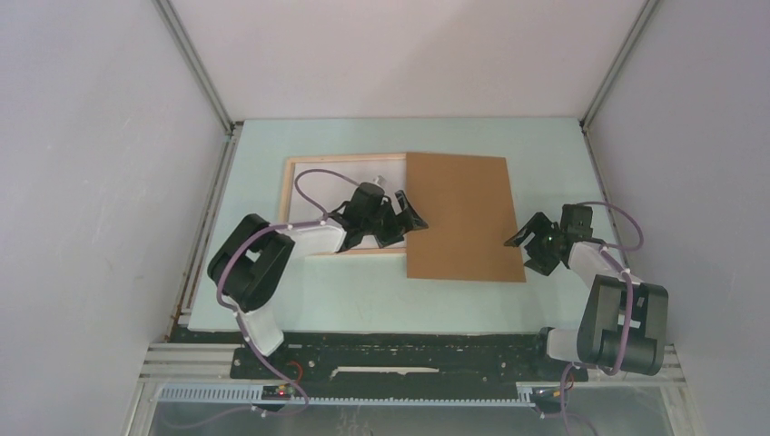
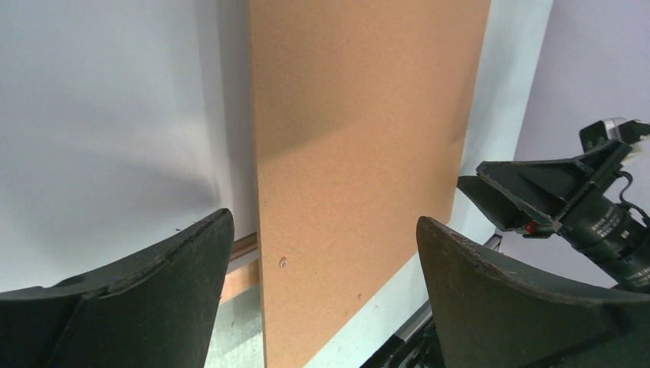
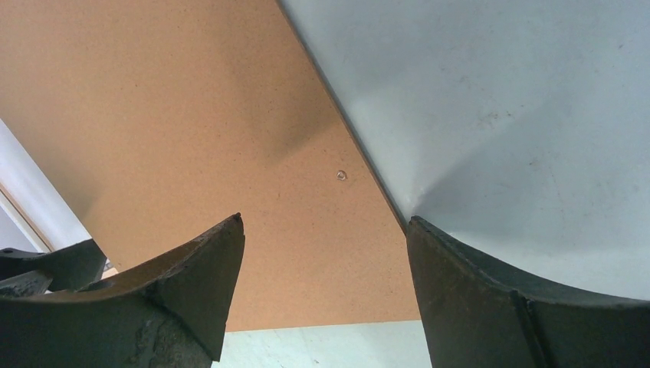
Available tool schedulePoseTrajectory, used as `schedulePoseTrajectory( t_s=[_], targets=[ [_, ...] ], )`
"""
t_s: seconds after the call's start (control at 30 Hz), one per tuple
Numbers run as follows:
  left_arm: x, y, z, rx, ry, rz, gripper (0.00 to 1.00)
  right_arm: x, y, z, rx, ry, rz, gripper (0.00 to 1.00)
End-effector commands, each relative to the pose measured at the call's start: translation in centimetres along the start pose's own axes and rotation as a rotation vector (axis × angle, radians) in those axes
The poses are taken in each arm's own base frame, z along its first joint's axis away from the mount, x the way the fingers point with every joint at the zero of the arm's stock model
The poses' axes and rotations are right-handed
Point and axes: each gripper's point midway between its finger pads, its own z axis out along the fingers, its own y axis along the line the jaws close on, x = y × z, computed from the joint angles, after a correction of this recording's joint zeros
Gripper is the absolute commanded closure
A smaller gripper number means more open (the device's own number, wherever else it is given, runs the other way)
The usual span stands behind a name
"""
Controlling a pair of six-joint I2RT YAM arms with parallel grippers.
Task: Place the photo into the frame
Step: Turn over the photo frame item at the center of the board.
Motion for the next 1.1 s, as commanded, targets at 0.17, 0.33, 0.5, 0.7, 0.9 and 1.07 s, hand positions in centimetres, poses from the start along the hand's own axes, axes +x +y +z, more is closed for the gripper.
schedulePoseTrajectory(
  t_s=[0.17, 0.33, 0.5, 0.7, 0.9, 1.07],
  targets=[
    [-1.5, -1.2, 0.9, 0.040, -0.041, 0.045, 0.11, 0.0, 0.7, -0.2, -0.028, -0.007, -0.009, 0.16],
    [-1.4, -2.9, 0.6, 0.114, -0.037, 0.055, 0.29, 0.0, 0.8, -0.2, -0.028, -0.010, -0.009, 0.16],
    [-1.3, -4.6, 0.6, 0.177, -0.021, 0.041, 0.40, 0.2, 0.8, -0.1, -0.035, -0.005, -0.004, 0.16],
    [-1.1, -8.1, -0.4, 0.298, -0.030, 0.055, 0.54, 0.4, 0.8, -0.2, -0.038, -0.002, -0.008, 0.16],
    [-1.4, -11.7, -1.5, 0.366, -0.057, 0.083, 0.72, 0.4, 0.9, -0.2, -0.047, -0.001, -0.007, 0.16],
    [-1.4, -11.8, -0.6, 0.336, -0.033, 0.067, 0.85, 0.5, 0.9, -0.2, -0.048, 0.000, -0.012, 0.16]
  ],
)
